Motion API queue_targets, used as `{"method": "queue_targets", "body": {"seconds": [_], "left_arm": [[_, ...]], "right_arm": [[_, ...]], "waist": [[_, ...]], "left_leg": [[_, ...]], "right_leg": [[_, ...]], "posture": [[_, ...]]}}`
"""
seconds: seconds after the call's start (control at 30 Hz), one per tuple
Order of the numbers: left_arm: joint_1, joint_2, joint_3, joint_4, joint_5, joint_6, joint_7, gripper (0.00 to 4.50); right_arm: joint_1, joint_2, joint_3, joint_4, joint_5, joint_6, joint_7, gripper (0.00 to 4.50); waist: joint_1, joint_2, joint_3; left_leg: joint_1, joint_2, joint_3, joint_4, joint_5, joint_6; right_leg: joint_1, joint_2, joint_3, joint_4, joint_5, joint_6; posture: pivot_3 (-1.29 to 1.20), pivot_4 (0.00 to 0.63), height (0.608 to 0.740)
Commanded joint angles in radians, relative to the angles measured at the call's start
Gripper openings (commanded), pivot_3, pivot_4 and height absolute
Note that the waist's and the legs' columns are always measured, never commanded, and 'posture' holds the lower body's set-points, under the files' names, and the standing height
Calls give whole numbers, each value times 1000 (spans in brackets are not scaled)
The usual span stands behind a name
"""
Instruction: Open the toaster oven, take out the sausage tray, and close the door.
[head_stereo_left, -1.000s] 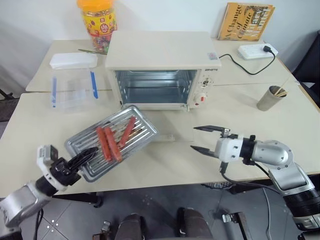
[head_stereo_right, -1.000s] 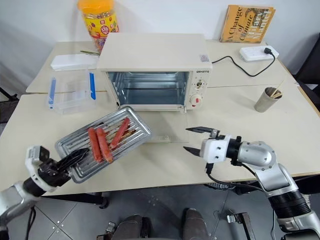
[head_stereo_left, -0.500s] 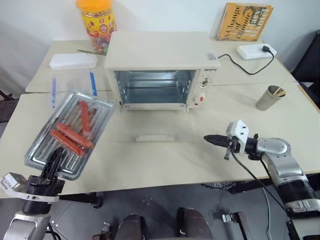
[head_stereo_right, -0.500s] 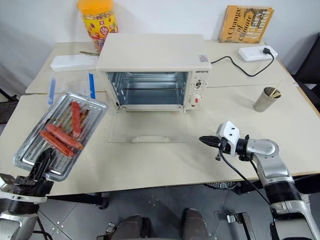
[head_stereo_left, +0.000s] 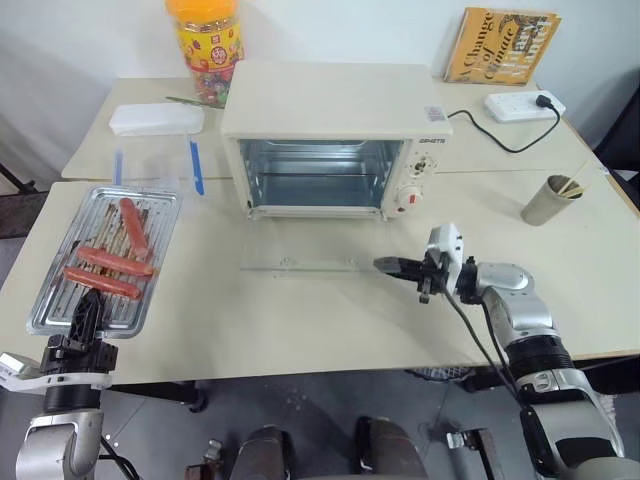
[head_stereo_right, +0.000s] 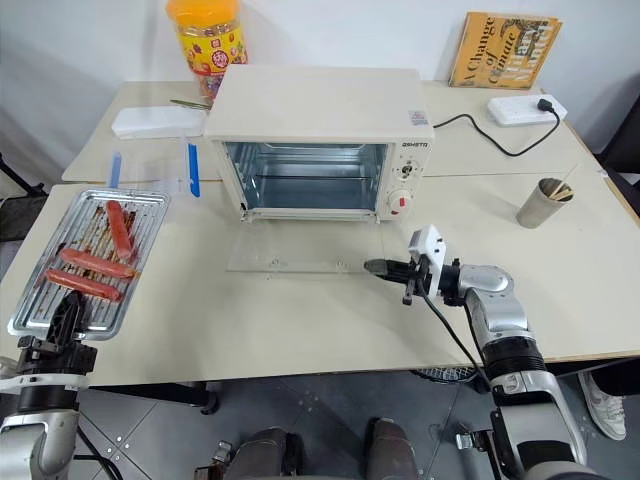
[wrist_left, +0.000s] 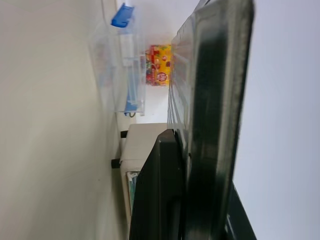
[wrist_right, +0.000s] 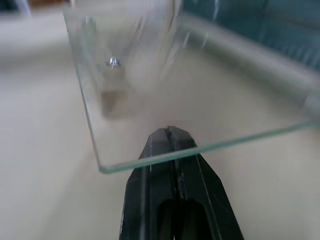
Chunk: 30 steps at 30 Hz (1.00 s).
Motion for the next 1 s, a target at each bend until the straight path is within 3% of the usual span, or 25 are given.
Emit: {"method": "queue_targets", "body": {"seconds": [0.03,0.2,0.4,0.53,0.63,0.9,1.0], "left_arm": [[1,9,21,-47,-33,17,-29,0],[13,0,-21,-91,-33,27,-81,0],[76,4,-104,-127,-33,27,-98,0],[139,18,-218,-159,-33,36,-103,0],[160,50,-285,-160,-33,42,-114,0],[76,251,-399,-9,-33,190,-145,0],[-44,362,-443,138,-33,310,-162,0]], "right_arm": [[-22,3,-89,-145,116,95,-40,12],[-116,8,-199,-285,277,282,-180,12],[-67,-59,-193,-385,289,400,-182,12],[58,-144,-214,-501,254,369,-144,819],[156,-194,-239,-583,251,355,-136,1829],[418,-300,-350,-757,274,397,-153,4466],[542,-327,-430,-836,287,415,-157,4466]], "waist": [[0,0,0],[0,0,0],[3,-2,-1],[9,-2,-1],[8,-2,-1],[8,-1,-1],[19,-1,-1]], "left_leg": [[0,0,0,0,0,0],[-1,0,0,0,0,0],[-1,0,0,-1,-3,0],[-2,-1,1,0,-4,2],[-2,-1,1,0,-4,2],[1,0,3,0,-4,2],[0,0,2,-1,-4,2]], "right_leg": [[0,0,0,0,0,0],[-1,0,0,0,0,0],[-1,0,0,-1,0,0],[-1,-1,1,-2,0,0],[-1,0,1,-4,0,0],[0,0,3,-4,0,0],[0,1,2,-3,0,0]], "posture": [[0,150,740],[0,150,740],[0,150,740],[0,150,740],[0,150,740],[0,150,740],[0,150,740]]}}
